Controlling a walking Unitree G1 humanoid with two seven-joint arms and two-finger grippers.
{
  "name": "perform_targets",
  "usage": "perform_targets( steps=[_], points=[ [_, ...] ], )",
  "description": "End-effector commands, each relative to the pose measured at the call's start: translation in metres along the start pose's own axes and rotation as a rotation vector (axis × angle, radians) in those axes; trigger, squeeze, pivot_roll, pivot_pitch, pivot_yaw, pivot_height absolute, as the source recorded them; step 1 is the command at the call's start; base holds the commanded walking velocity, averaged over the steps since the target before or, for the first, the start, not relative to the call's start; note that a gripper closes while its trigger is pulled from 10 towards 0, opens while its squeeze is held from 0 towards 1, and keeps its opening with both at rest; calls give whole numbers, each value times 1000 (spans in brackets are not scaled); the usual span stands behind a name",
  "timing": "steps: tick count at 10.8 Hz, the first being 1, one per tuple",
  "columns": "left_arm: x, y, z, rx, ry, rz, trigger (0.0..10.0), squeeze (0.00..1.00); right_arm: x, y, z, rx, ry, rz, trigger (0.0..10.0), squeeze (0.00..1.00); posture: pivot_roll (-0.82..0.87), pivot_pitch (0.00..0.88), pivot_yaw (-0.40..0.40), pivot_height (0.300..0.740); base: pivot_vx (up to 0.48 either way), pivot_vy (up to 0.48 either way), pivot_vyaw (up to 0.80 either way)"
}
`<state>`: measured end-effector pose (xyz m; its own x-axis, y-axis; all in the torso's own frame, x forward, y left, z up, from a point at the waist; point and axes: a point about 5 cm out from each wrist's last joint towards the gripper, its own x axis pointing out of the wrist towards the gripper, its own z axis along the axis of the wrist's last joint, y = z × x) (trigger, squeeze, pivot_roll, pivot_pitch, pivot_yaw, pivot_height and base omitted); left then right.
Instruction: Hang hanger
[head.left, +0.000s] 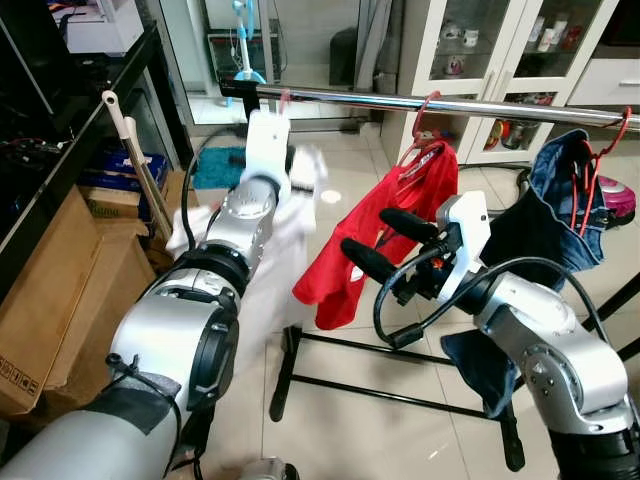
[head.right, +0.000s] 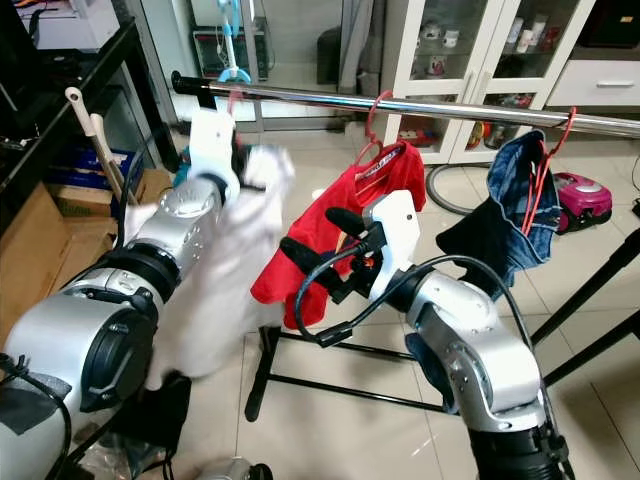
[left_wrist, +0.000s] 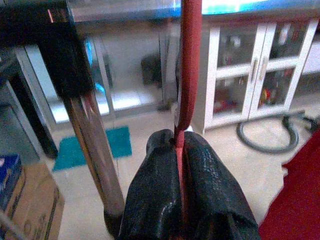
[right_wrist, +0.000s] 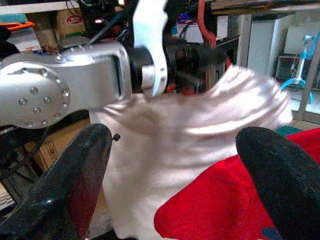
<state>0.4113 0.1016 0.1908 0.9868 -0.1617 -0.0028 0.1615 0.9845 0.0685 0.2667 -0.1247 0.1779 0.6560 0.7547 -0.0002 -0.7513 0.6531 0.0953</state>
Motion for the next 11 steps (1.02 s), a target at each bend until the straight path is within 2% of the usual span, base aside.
perform_targets(
  steps=[1, 3, 4, 5, 8, 9, 11],
  points=[
    [3, -5, 24, 9, -112, -3, 10000, 0, -1, 5, 0, 11, -9, 4, 10000, 0, -94, 0, 67, 740, 0, 0, 0],
    [-2, -21, 38, -72, -246, -33, 10000, 0, -3, 2, -8, 48, -25, -79, 10000, 0, -89, 0, 75, 740, 0, 0, 0],
    [-10, -30, 43, -79, -312, -63, 10000, 0, -4, 1, -12, 54, -26, -103, 10000, 0, -86, 0, 76, 740, 0, 0, 0],
    [-14, -34, 42, -76, -326, -78, 10000, 0, -5, 0, -13, 67, -37, -127, 10000, 0, -75, 0, 74, 740, 0, 0, 0],
    [2, -13, 43, -54, -221, 8, 10000, 0, -9, 6, -15, 74, -23, -121, 10000, 0, -126, 0, 66, 740, 0, 0, 0],
    [4, -9, 46, -52, -208, 28, 10000, 0, -13, 7, -16, 71, -16, -129, 10000, 0, -141, 0, 65, 740, 0, 0, 0],
    [8, -3, 40, -82, -109, 35, 10000, 0, -28, 10, -18, 70, 12, -163, 10000, 0, -200, 17, 69, 740, 0, 0, 0]
  ],
)
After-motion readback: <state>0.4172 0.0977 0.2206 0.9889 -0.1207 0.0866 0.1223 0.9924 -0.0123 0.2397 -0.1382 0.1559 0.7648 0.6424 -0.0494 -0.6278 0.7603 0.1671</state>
